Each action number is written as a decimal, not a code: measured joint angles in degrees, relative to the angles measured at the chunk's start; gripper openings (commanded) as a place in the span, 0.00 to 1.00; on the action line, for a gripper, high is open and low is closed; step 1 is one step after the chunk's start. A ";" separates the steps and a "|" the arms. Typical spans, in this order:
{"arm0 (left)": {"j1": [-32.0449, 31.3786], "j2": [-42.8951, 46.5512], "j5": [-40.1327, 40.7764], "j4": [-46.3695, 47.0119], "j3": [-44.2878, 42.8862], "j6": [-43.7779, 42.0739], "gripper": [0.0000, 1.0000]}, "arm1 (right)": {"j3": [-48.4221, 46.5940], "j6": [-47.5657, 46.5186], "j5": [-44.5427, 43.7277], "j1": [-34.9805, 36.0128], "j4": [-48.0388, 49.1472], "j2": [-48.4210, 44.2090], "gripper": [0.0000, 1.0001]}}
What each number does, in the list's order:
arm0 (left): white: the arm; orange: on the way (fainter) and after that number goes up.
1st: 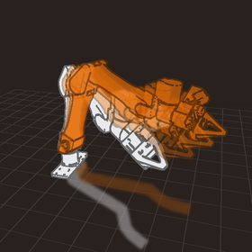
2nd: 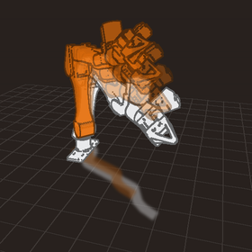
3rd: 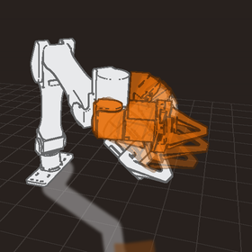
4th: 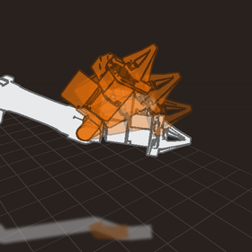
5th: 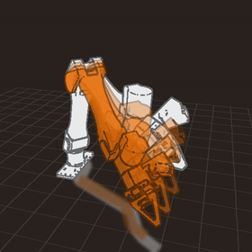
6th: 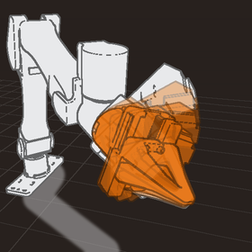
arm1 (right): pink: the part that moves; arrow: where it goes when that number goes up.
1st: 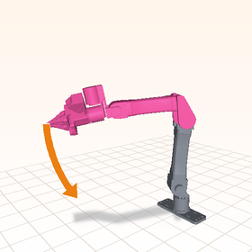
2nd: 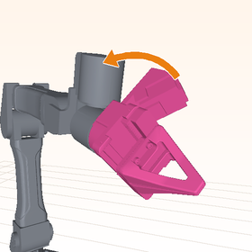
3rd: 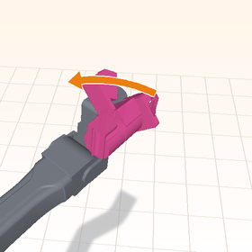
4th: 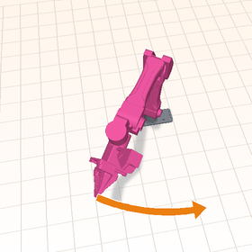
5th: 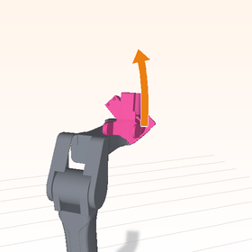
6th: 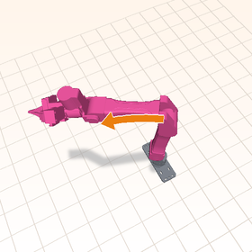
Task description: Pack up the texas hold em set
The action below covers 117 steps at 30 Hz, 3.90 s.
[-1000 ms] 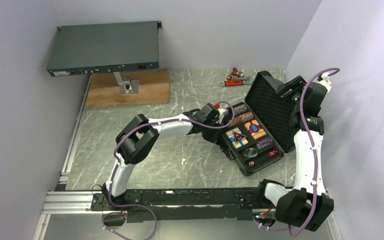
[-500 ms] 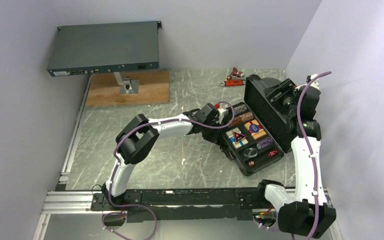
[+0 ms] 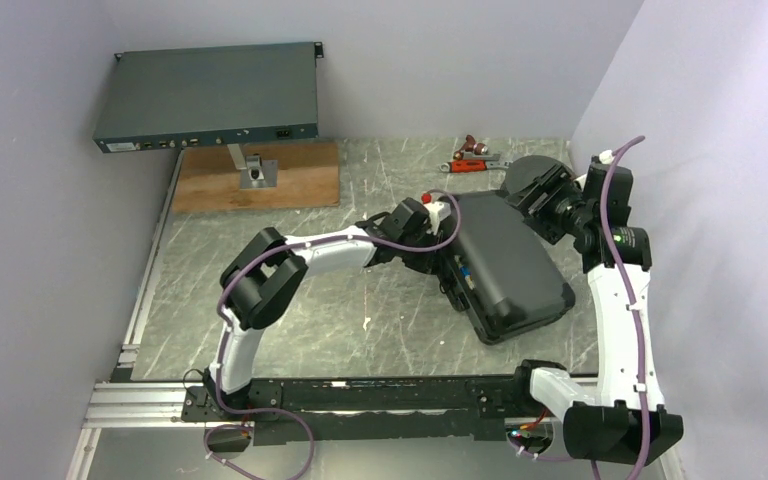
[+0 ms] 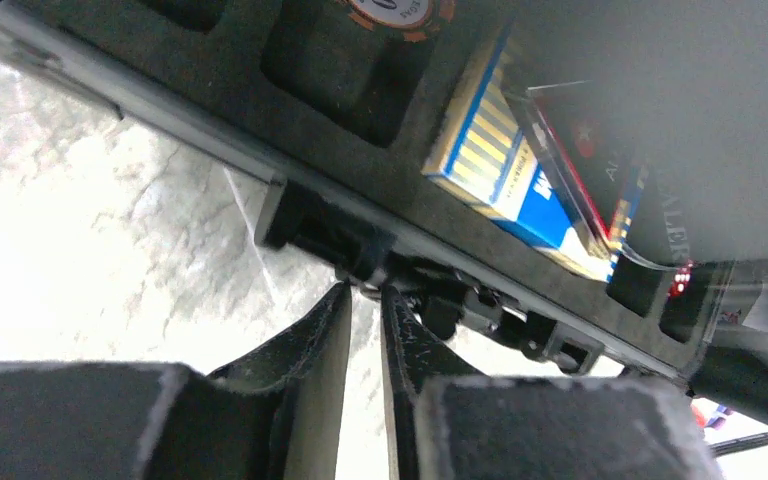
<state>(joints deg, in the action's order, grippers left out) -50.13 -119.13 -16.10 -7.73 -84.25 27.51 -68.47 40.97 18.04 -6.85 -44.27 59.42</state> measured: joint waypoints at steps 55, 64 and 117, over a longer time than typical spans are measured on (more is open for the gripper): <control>-1.81 20.90 3.26 18.93 31.67 7.91 0.38 | 17.31 -6.93 4.57 18.14 20.55 16.76 0.43; -1.81 16.20 3.37 20.81 27.63 9.79 0.36 | 20.81 -6.86 1.95 17.64 20.11 10.93 0.42; 1.92 -0.09 0.07 38.45 20.50 14.36 0.54 | 25.66 -5.31 -12.20 14.43 24.79 6.62 0.41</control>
<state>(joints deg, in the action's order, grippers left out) -48.21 -119.22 -16.03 30.72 -63.75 41.87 -42.81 35.66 5.85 7.57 -19.49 66.04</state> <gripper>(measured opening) 0.548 0.409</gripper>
